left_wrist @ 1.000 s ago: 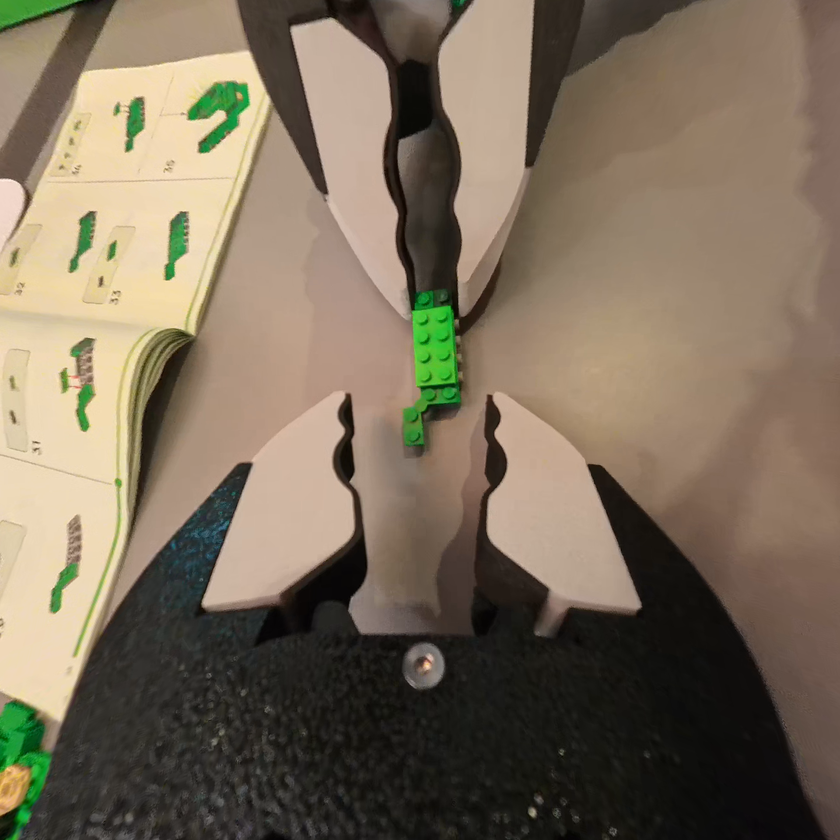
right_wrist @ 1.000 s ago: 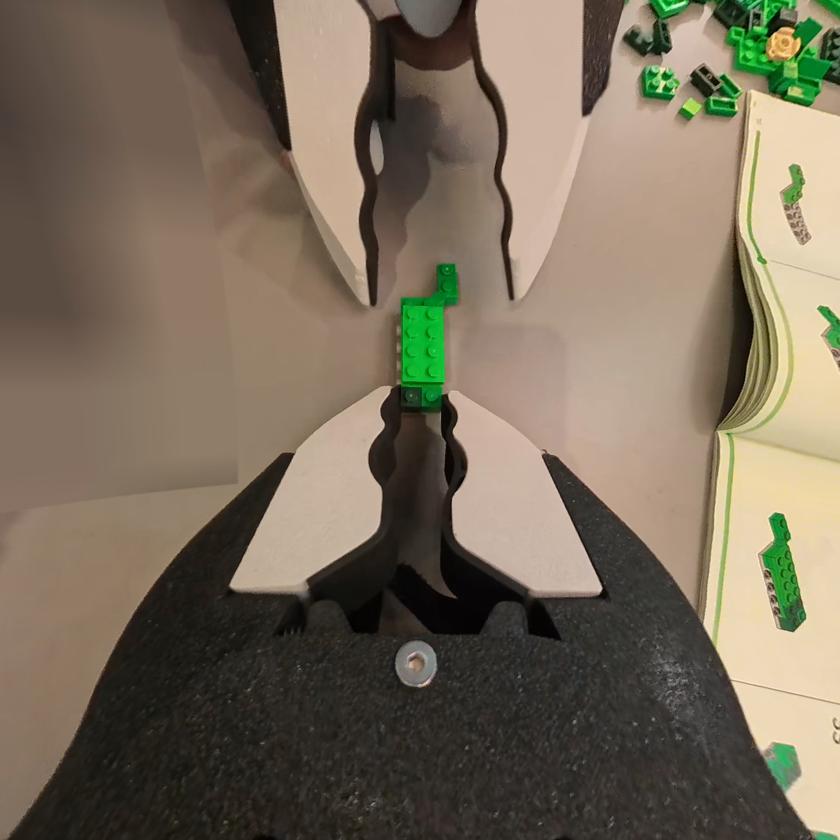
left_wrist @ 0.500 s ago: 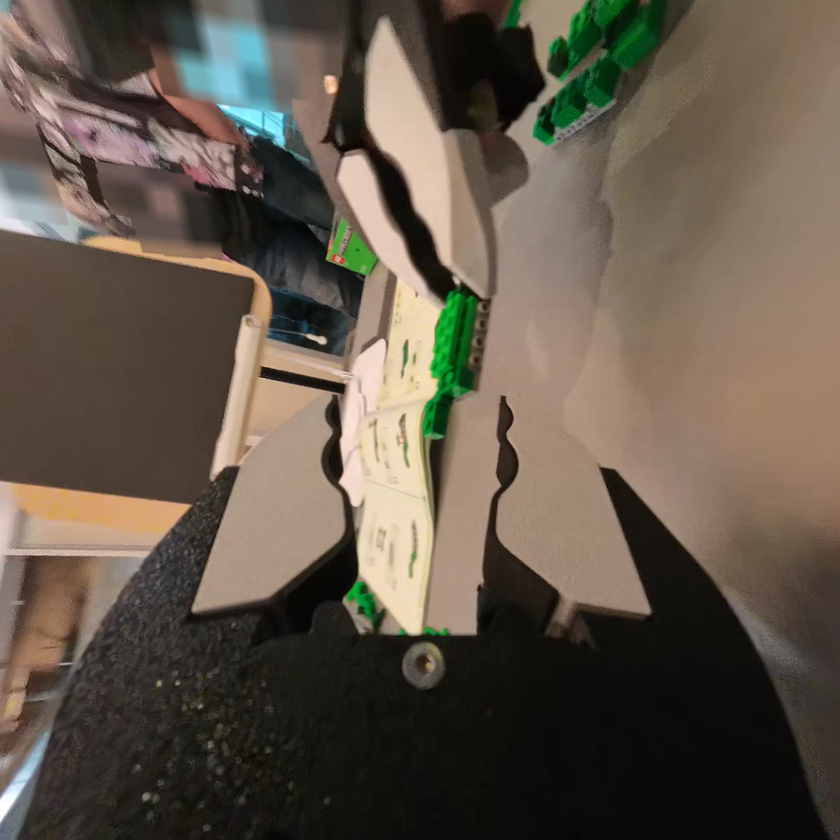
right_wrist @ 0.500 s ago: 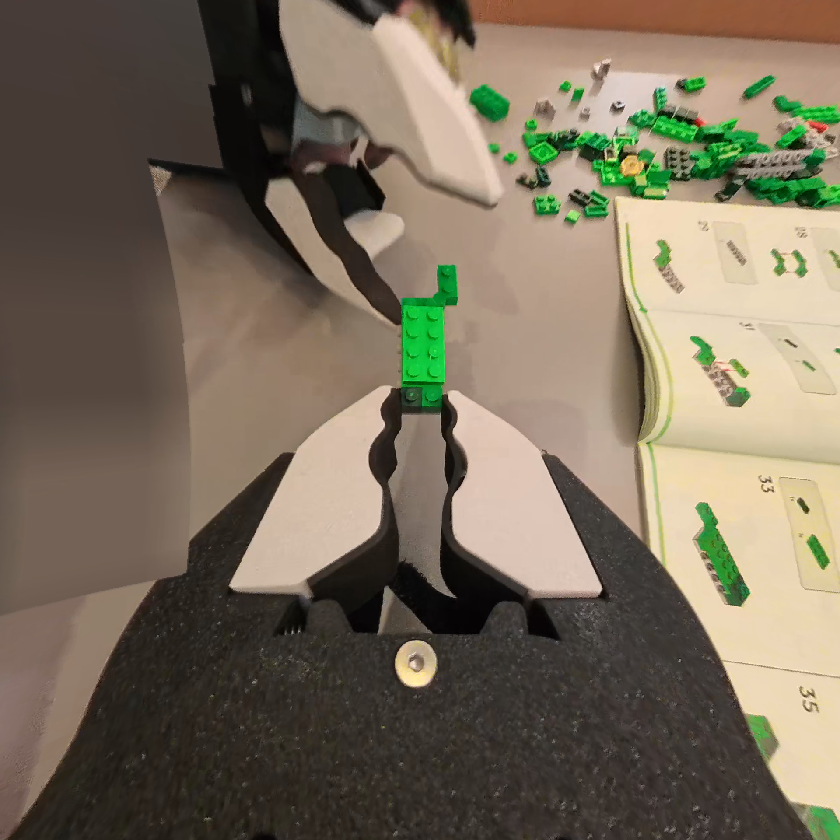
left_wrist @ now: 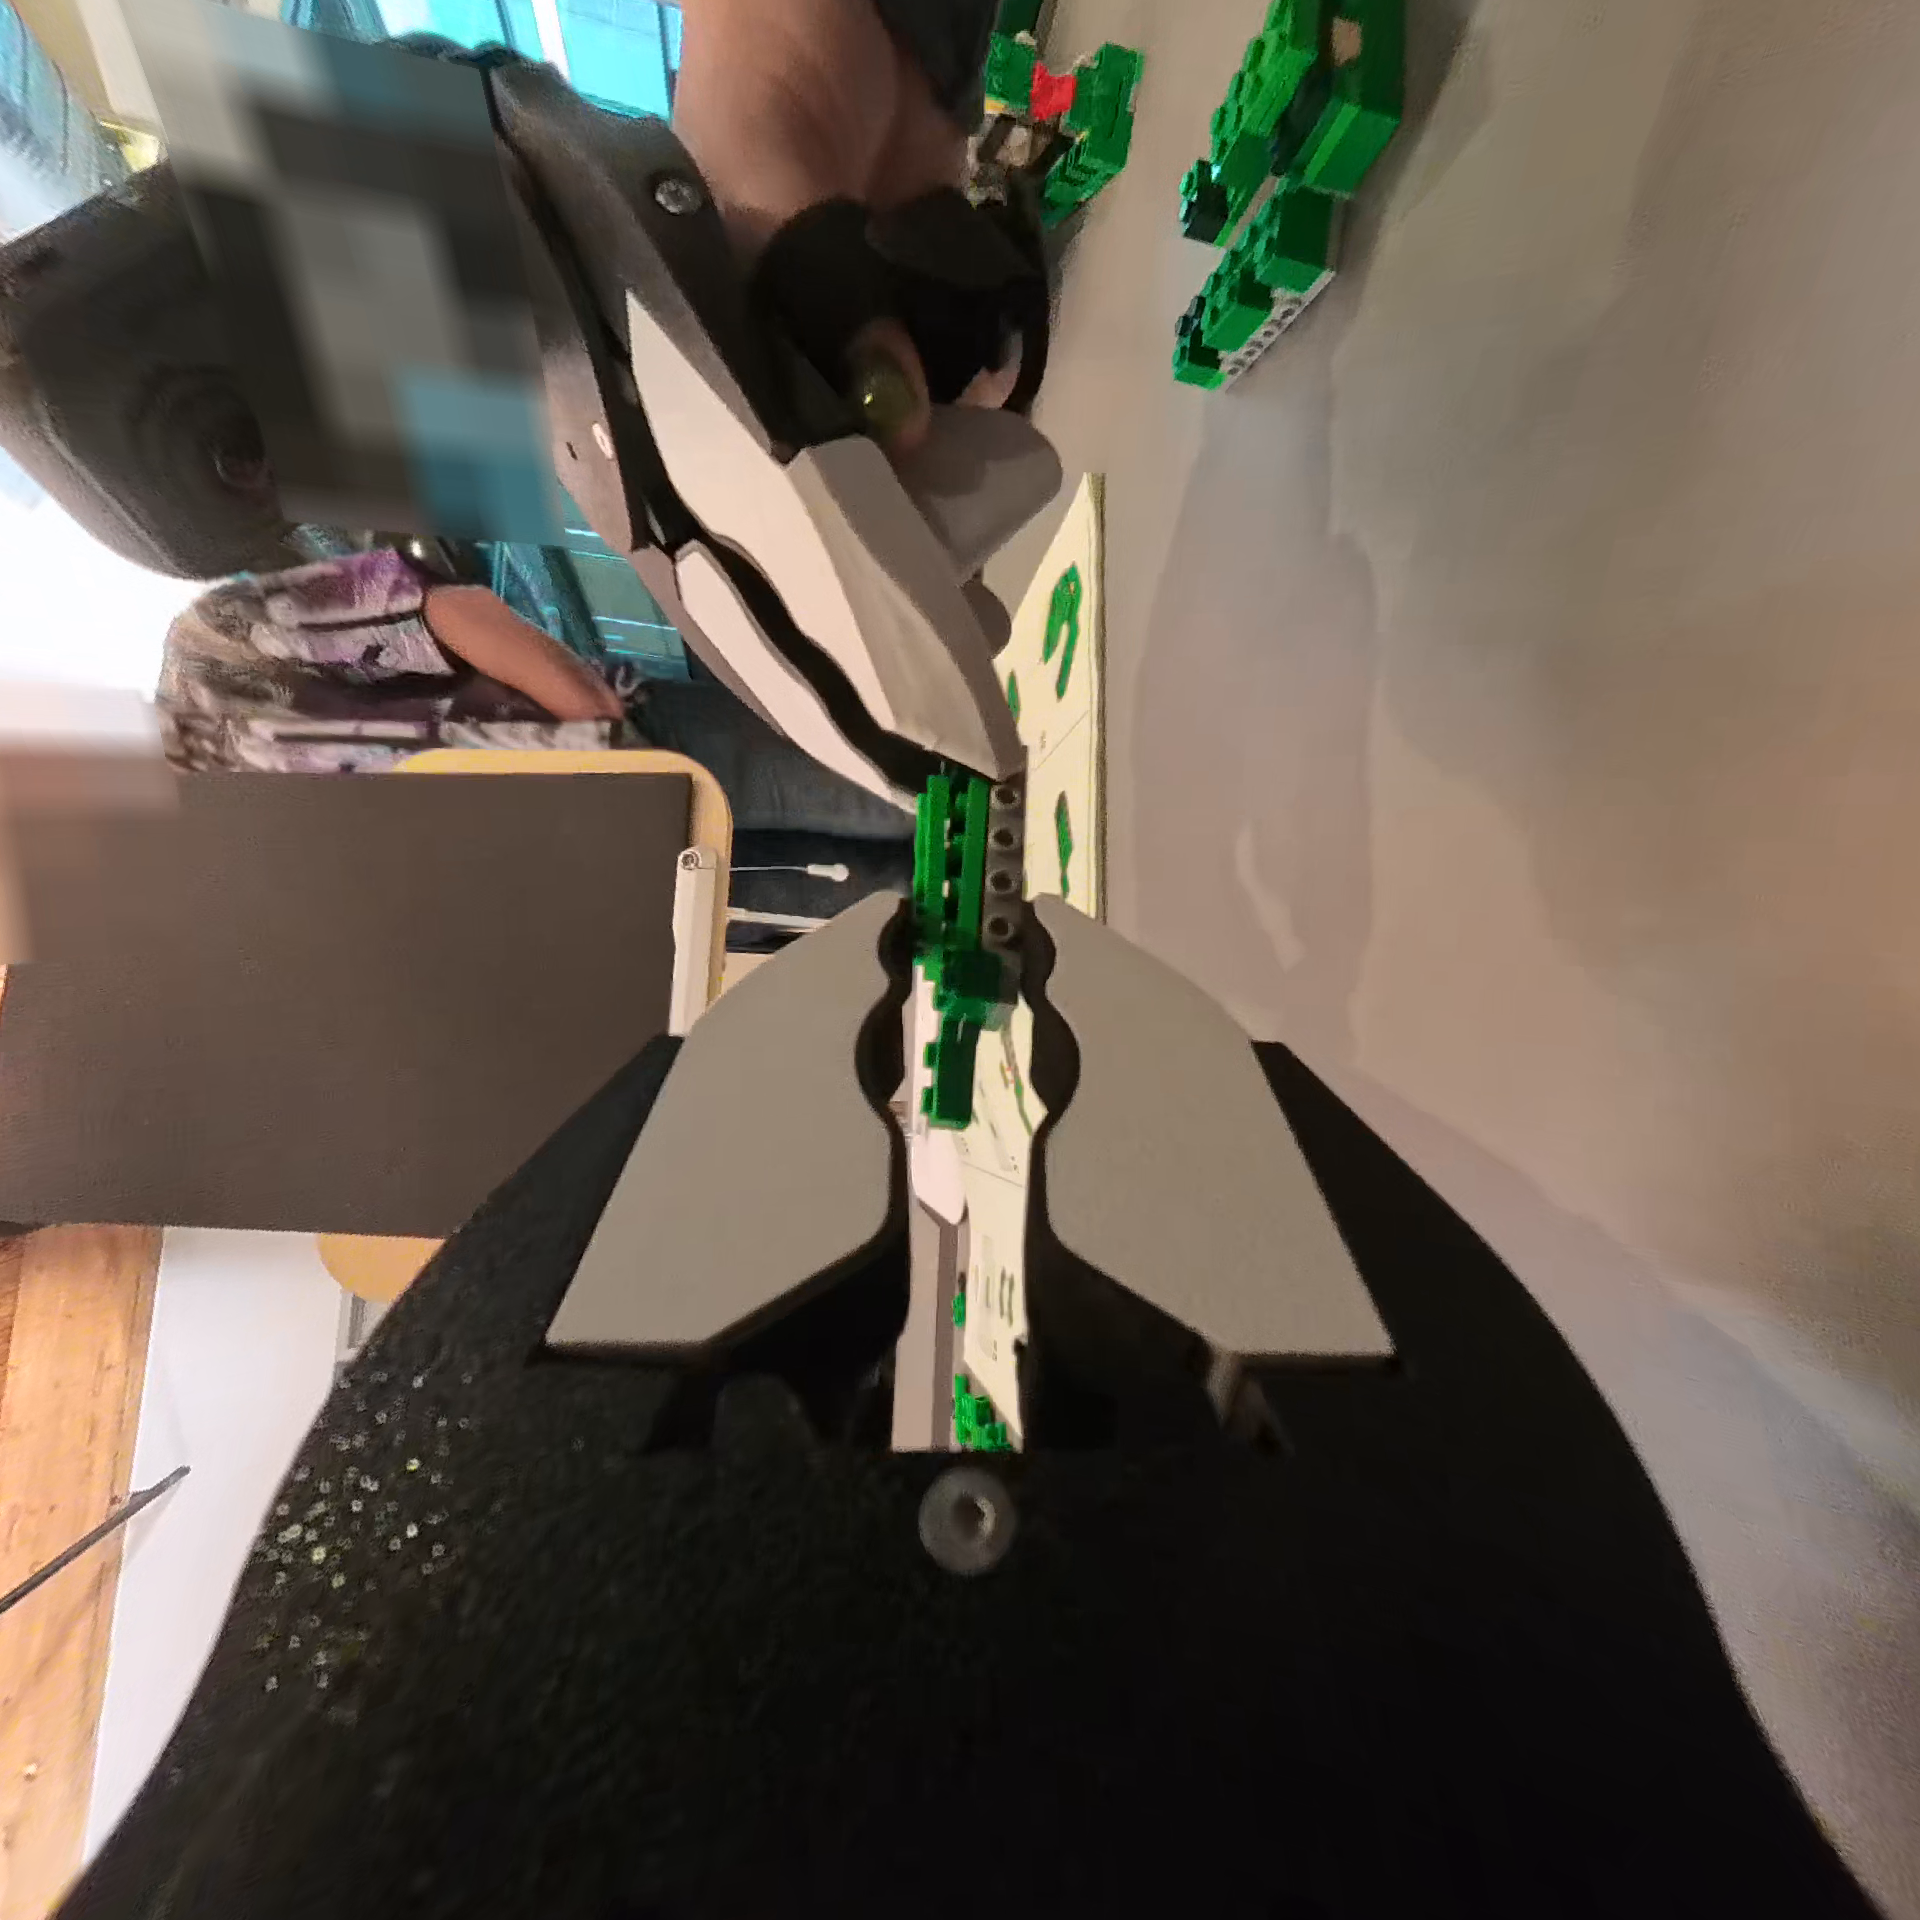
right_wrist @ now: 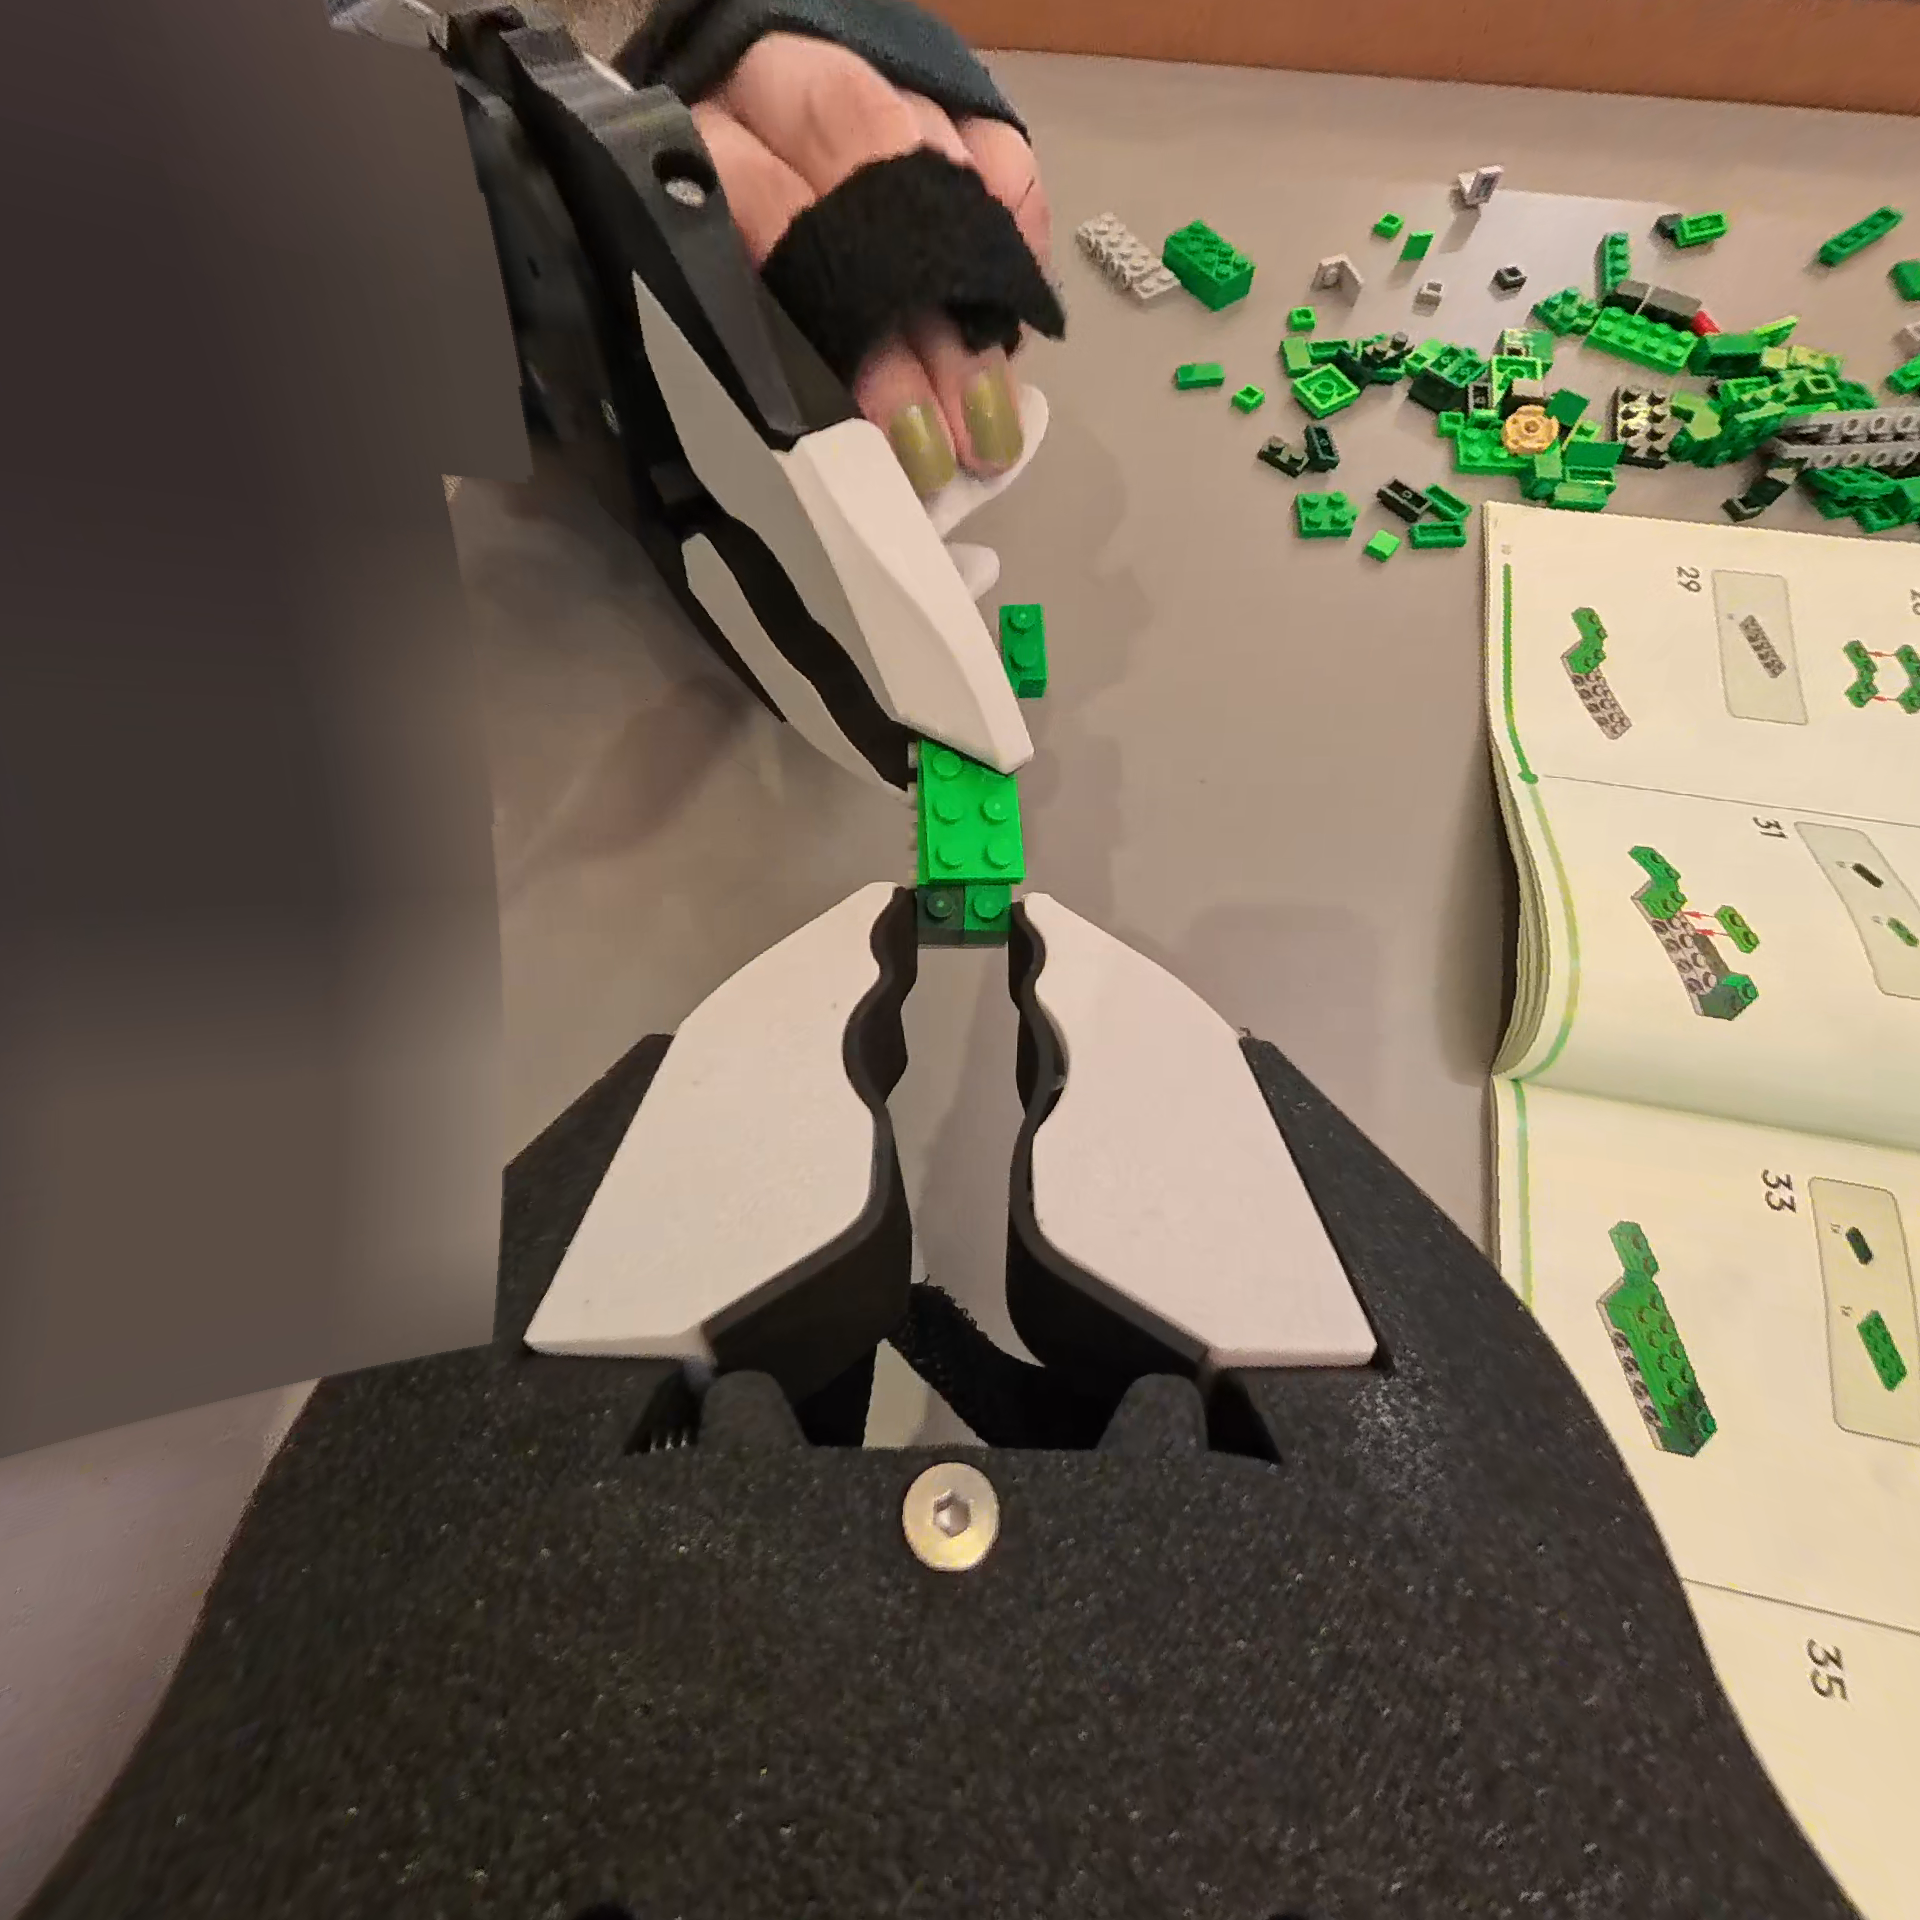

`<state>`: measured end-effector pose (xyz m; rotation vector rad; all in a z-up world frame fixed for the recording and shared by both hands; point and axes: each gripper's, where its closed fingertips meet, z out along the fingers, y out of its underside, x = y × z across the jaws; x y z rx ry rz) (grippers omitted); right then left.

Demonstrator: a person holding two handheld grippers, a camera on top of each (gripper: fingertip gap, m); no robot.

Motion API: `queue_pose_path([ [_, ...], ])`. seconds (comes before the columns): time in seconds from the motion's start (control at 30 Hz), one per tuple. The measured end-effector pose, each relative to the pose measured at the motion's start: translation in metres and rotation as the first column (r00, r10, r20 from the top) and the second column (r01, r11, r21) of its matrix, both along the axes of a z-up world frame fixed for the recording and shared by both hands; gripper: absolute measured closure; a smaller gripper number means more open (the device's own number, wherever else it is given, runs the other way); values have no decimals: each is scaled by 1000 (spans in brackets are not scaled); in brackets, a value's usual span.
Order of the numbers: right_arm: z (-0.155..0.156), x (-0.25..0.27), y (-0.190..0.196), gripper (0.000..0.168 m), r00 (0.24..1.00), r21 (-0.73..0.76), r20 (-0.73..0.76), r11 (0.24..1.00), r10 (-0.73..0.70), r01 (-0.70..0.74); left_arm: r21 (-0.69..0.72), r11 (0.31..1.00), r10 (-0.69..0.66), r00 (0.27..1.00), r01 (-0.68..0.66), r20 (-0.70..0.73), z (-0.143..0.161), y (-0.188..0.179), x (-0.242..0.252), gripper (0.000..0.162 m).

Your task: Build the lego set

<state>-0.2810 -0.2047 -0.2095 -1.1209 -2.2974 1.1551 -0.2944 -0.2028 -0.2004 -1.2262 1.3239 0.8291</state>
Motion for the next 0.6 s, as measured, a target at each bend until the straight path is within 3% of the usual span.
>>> queue_pose_path([
  [0.17, 13, -1, -2, 152, 999, -3, -50, 1000, -13, 13, -6, 1000, 10, 999, -10, 53, 10, -1, -1, 144],
  [0.33, 69, -9, 10, 141, 949, 63, -301, 991, -96, 121, -18, 1000, 5, 977, -1, 215, 58, 3, -8, 145],
  [0.47, 132, -9, 20, 137, 825, 165, -553, 956, -113, 241, -40, 995, -75, 938, 94, 339, 117, 10, -6, 145],
  [0.6, 193, 0, 20, 133, 658, 200, -748, 916, -87, 349, -155, 971, -97, 893, 181, 440, 160, 21, -5, 144],
])
